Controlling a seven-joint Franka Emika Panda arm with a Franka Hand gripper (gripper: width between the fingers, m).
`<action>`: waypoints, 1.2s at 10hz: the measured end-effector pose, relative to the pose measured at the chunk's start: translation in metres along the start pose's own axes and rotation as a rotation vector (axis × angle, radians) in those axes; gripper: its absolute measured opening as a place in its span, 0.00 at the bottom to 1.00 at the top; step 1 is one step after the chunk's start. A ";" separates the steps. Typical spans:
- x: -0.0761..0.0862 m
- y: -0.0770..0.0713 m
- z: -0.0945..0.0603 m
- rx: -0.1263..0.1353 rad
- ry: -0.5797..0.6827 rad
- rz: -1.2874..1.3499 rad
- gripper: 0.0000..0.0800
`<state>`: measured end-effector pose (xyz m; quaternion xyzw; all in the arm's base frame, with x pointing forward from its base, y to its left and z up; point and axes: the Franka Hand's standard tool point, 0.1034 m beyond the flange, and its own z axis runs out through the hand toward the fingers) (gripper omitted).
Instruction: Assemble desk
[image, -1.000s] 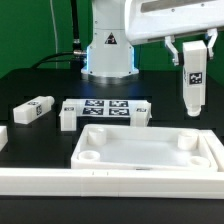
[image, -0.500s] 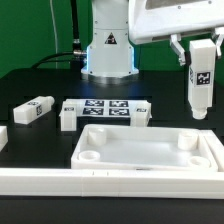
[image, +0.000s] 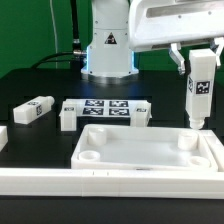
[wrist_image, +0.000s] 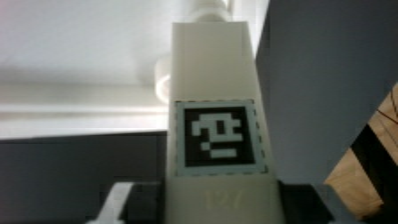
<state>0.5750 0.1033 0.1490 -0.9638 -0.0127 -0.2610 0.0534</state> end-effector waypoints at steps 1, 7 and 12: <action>0.002 -0.002 0.001 0.001 0.002 -0.007 0.36; 0.000 0.008 0.019 -0.017 0.021 -0.054 0.36; 0.015 0.021 0.025 -0.030 0.025 -0.081 0.36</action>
Offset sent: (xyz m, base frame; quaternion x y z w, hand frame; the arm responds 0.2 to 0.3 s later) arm 0.0000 0.0000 0.0000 0.0000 0.0000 0.0000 1.0000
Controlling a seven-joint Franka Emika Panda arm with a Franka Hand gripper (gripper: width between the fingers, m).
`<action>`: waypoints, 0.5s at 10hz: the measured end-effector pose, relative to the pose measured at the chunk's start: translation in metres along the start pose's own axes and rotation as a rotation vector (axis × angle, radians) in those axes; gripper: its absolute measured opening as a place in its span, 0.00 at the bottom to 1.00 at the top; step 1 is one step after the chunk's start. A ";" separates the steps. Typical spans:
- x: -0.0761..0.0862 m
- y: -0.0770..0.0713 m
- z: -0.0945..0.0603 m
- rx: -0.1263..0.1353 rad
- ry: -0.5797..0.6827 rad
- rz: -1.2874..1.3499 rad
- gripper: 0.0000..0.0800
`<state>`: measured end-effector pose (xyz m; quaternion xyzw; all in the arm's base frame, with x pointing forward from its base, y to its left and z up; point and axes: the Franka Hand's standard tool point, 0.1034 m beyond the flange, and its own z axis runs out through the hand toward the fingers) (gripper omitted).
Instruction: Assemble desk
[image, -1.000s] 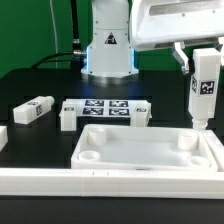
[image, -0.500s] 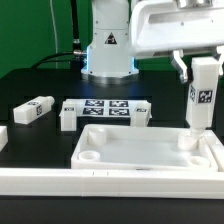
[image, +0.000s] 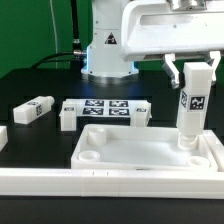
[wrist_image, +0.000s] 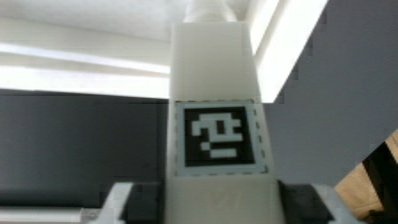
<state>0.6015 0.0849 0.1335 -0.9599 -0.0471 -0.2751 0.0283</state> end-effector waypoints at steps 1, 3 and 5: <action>0.000 0.000 0.000 0.000 0.000 0.000 0.36; 0.005 -0.002 0.003 0.003 0.005 -0.006 0.36; 0.017 -0.009 0.009 0.009 0.022 -0.018 0.36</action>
Offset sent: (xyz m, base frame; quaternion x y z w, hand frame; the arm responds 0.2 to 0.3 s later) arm 0.0321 0.0045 0.0047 -0.0314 0.0281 -0.0692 0.9967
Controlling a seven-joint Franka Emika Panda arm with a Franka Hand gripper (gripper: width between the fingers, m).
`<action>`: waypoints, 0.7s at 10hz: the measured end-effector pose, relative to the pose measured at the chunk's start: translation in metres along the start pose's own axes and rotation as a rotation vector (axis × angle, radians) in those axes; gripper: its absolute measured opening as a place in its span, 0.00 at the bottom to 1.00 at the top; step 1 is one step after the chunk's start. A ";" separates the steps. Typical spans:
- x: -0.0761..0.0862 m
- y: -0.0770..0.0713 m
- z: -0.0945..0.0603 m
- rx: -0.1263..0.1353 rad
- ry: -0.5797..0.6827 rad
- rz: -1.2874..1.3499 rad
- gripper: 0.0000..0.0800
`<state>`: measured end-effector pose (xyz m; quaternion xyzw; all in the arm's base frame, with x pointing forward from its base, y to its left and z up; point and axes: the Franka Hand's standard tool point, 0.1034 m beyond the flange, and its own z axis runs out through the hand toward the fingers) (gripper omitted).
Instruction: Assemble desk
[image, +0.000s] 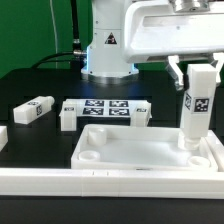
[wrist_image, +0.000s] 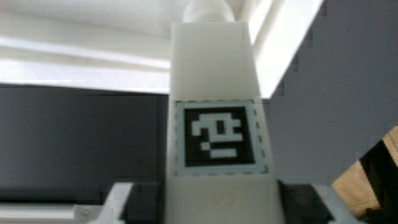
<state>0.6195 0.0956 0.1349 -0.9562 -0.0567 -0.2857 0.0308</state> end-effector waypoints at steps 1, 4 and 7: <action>0.000 0.001 0.003 -0.001 0.002 -0.020 0.36; -0.001 0.003 0.004 -0.003 -0.002 -0.028 0.36; 0.000 0.005 0.013 -0.004 -0.004 -0.032 0.36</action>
Offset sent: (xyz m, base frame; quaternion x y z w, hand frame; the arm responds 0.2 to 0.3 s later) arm 0.0000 0.0000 0.0000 0.0000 0.0000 0.0000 1.0000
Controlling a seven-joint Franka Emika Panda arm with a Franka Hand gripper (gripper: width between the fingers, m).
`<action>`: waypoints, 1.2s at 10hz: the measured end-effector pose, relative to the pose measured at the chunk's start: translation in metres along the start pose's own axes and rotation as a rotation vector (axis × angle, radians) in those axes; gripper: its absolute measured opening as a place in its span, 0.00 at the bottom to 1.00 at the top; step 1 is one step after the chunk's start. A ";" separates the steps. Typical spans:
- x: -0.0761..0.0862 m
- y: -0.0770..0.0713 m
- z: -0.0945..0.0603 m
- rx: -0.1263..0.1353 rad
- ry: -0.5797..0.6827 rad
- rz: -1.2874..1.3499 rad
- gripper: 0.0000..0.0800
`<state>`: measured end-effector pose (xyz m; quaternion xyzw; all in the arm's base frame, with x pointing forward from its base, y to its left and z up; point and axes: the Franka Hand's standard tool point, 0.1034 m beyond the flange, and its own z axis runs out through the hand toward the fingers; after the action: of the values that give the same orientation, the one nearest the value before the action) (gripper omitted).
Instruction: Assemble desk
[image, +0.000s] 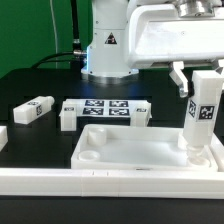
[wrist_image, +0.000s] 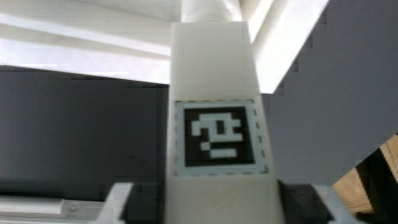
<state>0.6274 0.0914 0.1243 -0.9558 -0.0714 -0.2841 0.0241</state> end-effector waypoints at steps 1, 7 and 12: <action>0.003 0.002 0.003 0.000 0.001 0.003 0.36; -0.005 -0.002 0.009 0.003 -0.010 0.002 0.36; -0.009 0.000 0.013 -0.012 0.026 0.000 0.36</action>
Offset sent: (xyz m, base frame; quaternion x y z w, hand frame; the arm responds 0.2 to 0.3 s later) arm -0.0048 0.0053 -0.0069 -0.0016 0.0073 0.0166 0.9998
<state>0.6267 0.0916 0.1084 -0.9522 -0.0692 -0.2969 0.0194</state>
